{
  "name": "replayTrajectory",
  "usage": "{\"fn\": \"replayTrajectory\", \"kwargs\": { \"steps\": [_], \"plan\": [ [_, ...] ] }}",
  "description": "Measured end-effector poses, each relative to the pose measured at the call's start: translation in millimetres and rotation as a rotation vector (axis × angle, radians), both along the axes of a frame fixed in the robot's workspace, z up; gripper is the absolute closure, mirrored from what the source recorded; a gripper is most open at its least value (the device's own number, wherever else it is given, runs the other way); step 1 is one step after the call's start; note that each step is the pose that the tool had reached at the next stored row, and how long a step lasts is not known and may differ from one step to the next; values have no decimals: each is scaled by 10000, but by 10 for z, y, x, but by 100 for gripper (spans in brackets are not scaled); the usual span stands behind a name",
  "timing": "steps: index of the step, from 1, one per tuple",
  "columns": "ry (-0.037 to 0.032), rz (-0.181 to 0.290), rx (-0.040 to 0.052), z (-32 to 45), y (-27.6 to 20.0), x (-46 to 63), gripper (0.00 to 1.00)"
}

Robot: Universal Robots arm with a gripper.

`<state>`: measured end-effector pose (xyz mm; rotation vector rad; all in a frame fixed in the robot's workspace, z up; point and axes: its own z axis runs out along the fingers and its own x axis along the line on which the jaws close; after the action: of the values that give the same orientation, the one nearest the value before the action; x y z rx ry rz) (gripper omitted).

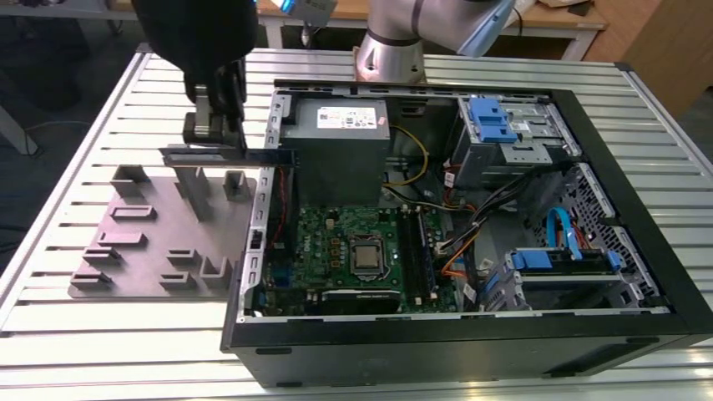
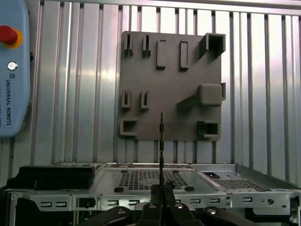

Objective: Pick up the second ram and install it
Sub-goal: 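Pick up the second ram and move it above second insertion slot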

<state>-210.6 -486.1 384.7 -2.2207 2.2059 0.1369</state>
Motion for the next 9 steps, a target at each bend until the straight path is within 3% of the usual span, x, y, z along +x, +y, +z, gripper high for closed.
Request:
{"fn": "replayTrajectory", "kwargs": {
  "steps": [9],
  "plan": [
    [15, 0, 1, -2, 0, 279, 87]
  ]
}}
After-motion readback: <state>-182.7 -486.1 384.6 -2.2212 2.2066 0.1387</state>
